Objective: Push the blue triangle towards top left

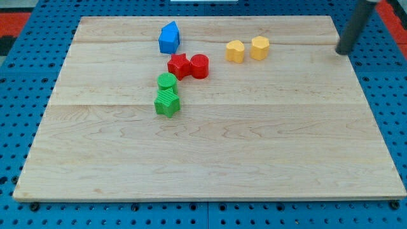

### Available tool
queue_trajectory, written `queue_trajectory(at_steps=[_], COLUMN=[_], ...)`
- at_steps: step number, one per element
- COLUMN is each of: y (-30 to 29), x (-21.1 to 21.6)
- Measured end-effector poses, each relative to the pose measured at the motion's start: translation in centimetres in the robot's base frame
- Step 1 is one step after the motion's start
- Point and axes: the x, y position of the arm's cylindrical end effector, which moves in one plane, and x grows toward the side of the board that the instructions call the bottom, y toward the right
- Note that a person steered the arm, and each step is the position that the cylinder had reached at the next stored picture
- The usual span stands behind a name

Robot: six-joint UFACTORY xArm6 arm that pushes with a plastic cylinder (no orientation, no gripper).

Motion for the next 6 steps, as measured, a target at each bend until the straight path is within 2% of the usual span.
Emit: queue_trajectory(at_steps=[1,4,5,6], y=[-7.2,-34.8,-40.8,-40.6], x=[-3.7,-3.4,-3.4,-3.4])
